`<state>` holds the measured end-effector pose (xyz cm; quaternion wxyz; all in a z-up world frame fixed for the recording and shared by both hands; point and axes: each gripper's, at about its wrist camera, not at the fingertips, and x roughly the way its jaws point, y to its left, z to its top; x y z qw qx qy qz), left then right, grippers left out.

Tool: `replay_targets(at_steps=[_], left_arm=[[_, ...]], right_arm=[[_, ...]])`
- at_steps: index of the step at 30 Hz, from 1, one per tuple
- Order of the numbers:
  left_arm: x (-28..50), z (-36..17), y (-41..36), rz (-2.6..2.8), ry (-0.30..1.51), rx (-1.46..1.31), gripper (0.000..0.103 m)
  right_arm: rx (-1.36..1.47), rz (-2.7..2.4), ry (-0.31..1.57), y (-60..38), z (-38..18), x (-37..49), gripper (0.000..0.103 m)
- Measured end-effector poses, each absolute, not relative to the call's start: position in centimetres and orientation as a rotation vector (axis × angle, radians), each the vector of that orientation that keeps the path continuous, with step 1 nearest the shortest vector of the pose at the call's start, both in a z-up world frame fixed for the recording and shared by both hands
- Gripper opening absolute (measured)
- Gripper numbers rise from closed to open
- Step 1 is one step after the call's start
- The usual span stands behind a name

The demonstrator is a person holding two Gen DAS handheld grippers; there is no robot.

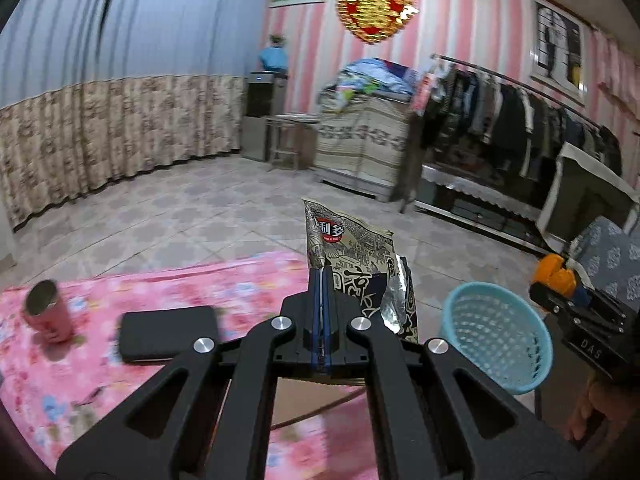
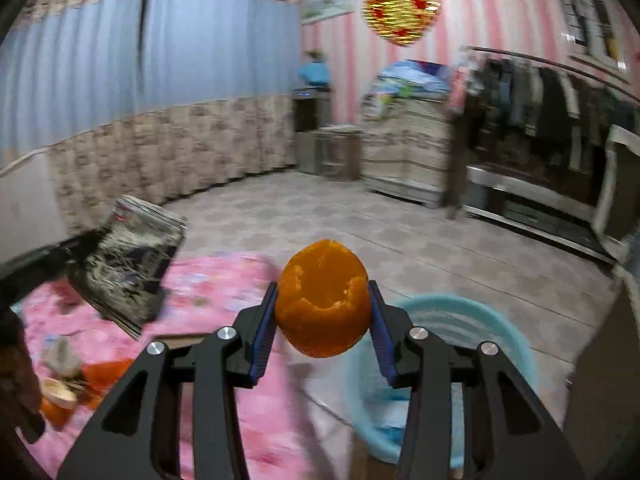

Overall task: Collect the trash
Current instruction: 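Carry the orange peel and snack bag over the blue basket, then open the right gripper to drop the peel while the left gripper drops the snack bag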

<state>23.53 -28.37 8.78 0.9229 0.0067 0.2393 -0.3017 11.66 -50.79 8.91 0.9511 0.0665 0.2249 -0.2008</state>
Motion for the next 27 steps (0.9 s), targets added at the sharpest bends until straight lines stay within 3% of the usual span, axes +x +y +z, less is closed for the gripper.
replay_targets(at_steps=[11,27], left_arm=[[21.6,6.8,-38.7,-0.706,0.515,0.066,0.0],[20.8,4.7,-45.6,-0.77,0.556,0.108,0.0]], right_arm=[[0.224,-0.589,0.453,-60.7,7.7,6.3,0.043],[0.246,-0.562,0.469,-60.8,7.2,7.0,0.043]])
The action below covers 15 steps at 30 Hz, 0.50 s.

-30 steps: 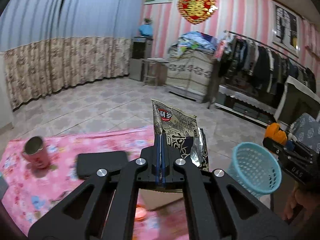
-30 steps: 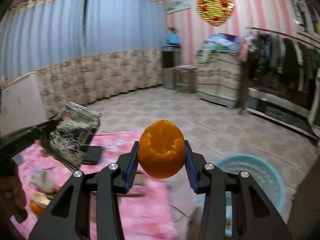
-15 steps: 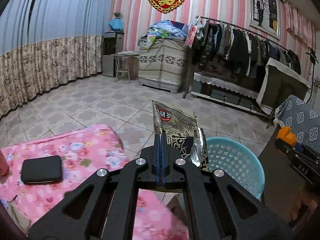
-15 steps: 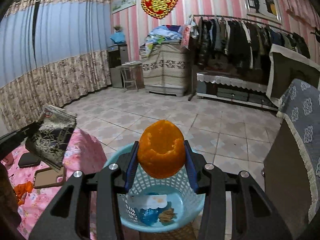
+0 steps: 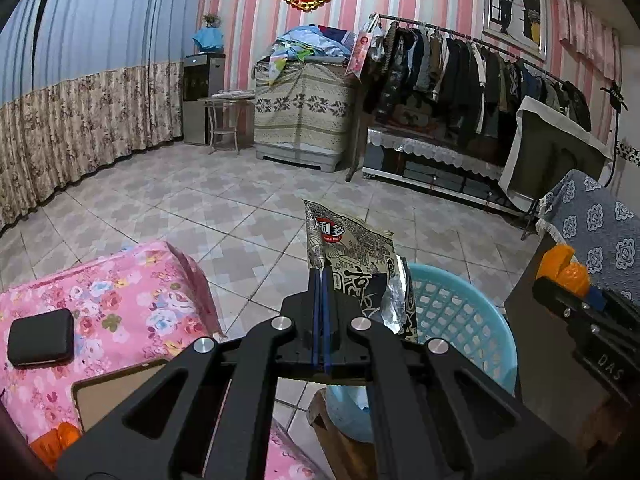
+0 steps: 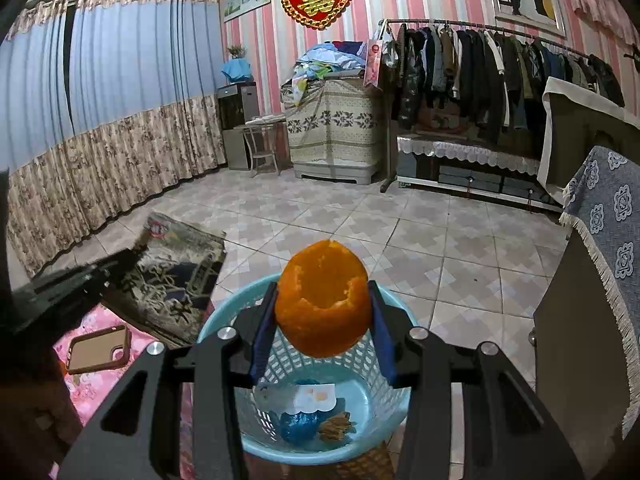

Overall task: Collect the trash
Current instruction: 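Open the right gripper to drop the peel while the left gripper drops the snack bag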

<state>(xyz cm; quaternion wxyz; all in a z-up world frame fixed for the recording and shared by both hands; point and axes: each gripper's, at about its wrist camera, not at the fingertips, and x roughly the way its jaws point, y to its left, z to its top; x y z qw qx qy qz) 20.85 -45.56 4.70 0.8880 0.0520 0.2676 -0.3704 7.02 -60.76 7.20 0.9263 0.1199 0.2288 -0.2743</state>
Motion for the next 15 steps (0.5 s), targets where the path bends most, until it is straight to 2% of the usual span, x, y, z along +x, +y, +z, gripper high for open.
replay_targets(at_steps=[15], left_arm=[[20.2,4.1,-47.6,-0.809,0.579,0.114,0.0]], right_arm=[[0.263,-0.554,0.484,-60.8,6.3,7.2,0.043]])
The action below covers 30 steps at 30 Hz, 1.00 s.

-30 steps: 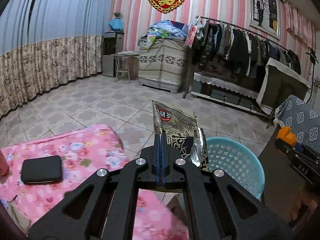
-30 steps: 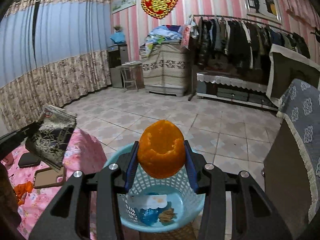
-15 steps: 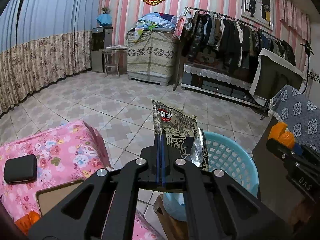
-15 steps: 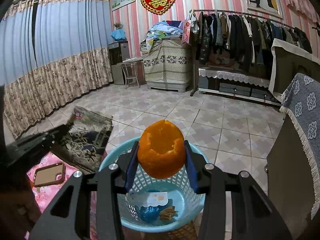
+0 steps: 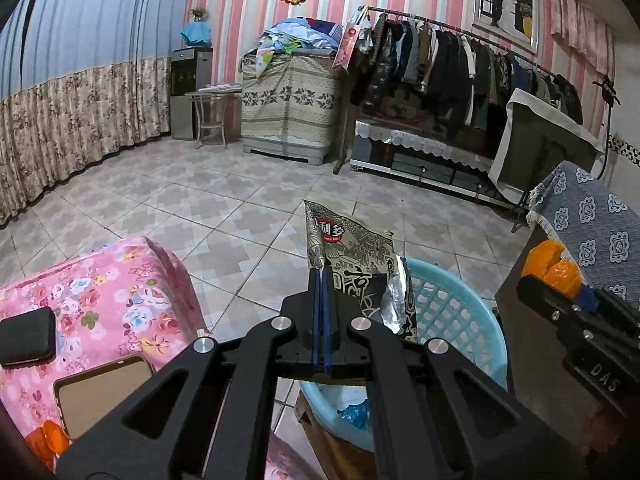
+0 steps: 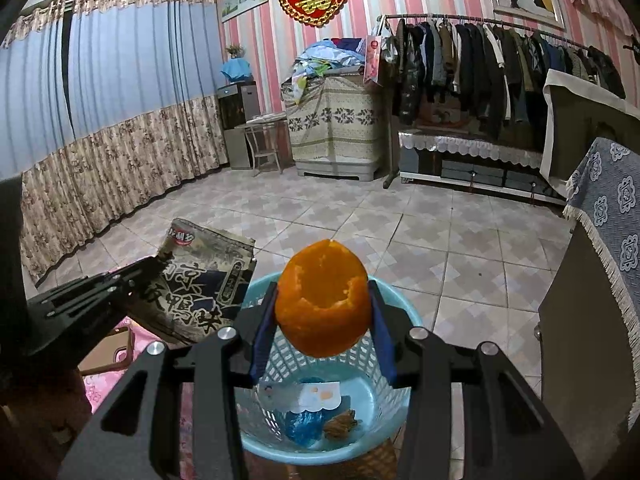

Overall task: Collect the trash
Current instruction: 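Open the right gripper to drop the peel while the left gripper drops the snack bag, then move both grippers back over the table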

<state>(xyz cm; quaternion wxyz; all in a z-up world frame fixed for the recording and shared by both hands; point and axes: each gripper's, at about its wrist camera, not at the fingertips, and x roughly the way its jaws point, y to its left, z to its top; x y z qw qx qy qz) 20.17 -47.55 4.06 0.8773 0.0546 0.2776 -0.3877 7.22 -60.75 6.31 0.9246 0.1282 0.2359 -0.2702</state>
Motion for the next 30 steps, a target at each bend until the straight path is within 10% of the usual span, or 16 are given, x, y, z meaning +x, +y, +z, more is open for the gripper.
replay_targets(at_steps=[18,23,30], left_arm=[[19.7,3.2,-49.4,-0.832,0.604,0.144,0.007],[19.5,3.2,-49.5,-0.826,0.607,0.14,0.042],[20.1,4.0,-46.4,-0.784,0.604,0.104,0.042]], right_arm=[[0.299,-0.552,0.479,-61.6,5.8,7.1,0.06],[0.296,-0.543,0.467,-61.2,6.2,7.1,0.06],[0.295,-0.513,0.449,-60.6,6.6,7.5,0.06]])
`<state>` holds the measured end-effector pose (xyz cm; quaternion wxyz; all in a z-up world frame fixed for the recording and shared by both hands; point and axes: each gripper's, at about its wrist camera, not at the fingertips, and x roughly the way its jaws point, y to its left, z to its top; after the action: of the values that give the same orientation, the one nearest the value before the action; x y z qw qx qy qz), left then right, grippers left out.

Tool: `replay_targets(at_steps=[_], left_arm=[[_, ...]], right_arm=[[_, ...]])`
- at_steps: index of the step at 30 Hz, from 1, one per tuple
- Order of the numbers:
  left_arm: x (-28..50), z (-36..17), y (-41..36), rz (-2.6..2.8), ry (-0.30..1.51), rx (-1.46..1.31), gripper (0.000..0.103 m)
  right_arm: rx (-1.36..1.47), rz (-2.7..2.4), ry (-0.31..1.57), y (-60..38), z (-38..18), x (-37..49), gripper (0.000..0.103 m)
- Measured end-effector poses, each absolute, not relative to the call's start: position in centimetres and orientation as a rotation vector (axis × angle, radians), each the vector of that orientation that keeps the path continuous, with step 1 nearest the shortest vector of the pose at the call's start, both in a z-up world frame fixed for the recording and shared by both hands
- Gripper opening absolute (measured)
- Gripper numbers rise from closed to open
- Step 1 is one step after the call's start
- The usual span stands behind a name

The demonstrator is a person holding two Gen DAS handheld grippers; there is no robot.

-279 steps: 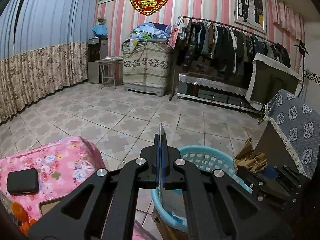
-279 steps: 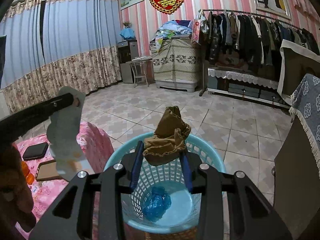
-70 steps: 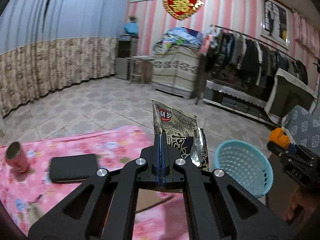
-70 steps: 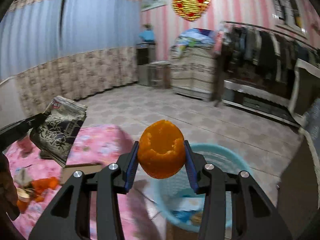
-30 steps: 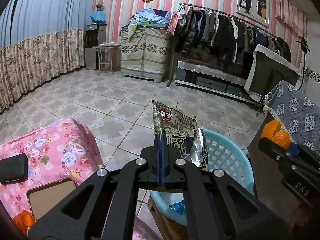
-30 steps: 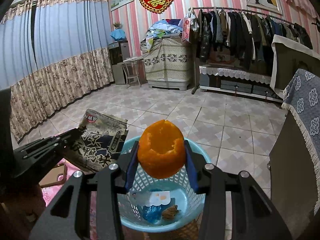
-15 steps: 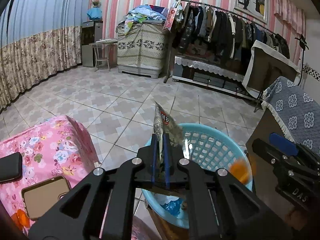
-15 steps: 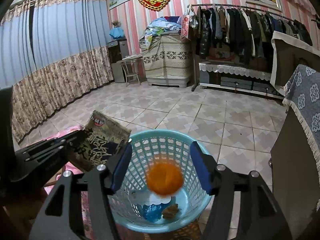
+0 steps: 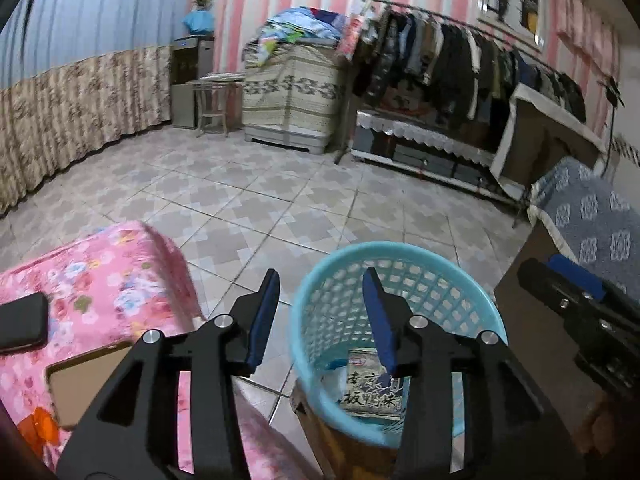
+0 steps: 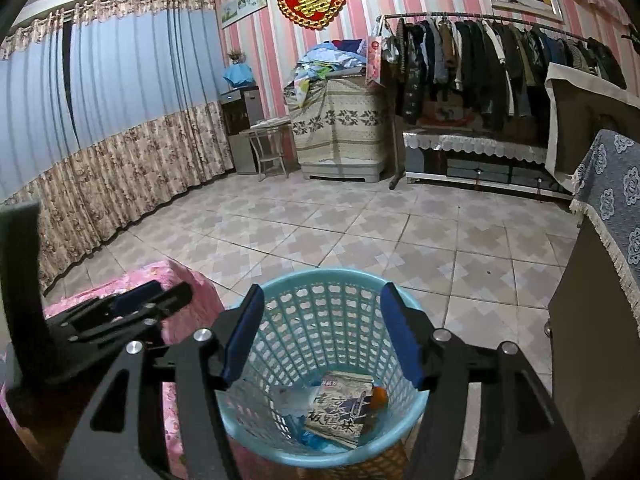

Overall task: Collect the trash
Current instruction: 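Move both grippers back over the table, then grasp the orange plastic wrapper with the right gripper while the left gripper grasps the beige cloth bag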

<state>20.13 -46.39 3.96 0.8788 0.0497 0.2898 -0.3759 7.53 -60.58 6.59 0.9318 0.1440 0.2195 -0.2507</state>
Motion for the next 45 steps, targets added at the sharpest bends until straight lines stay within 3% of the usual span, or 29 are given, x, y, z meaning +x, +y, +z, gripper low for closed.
replay_targets(at_steps=[7,12,16,19,24,26,38,45], left_arm=[[22.1,6.1,-32.3,-0.56,0.546,0.127,0.046],[22.8,6.6,-16.5,-0.299,0.532,0.106,0.054],[22.8,5.3,-6.4,-0.163,0.573,0.043,0.064],[22.3,3.1,-1.6,-0.111,0.612,-0.014,0.064],[22.2,0.7,2.7,-0.116,0.695,-0.114,0.065],[22.3,0.7,2.8,-0.109,0.677,-0.095,0.071],[24.0,-1.0,1.2,-0.108,0.724,-0.088,0.072],[24.6,-1.8,-0.1,-0.122,0.745,-0.047,0.073]], right_arm=[[0.285,-0.327,0.441,-54.9,7.7,11.6,0.06],[0.304,-0.106,0.426,-45.8,8.7,15.3,0.066],[0.227,0.086,0.492,-36.7,7.8,18.0,0.066],[0.17,0.224,0.551,-29.5,6.2,18.9,0.066],[0.037,0.296,0.64,-22.1,2.5,18.2,0.066],[-0.009,0.257,0.671,-20.8,1.0,18.5,0.065],[0.042,0.091,0.731,-25.7,-0.7,23.4,0.061],[-0.015,0.2,0.829,-23.0,-3.9,25.4,0.057]])
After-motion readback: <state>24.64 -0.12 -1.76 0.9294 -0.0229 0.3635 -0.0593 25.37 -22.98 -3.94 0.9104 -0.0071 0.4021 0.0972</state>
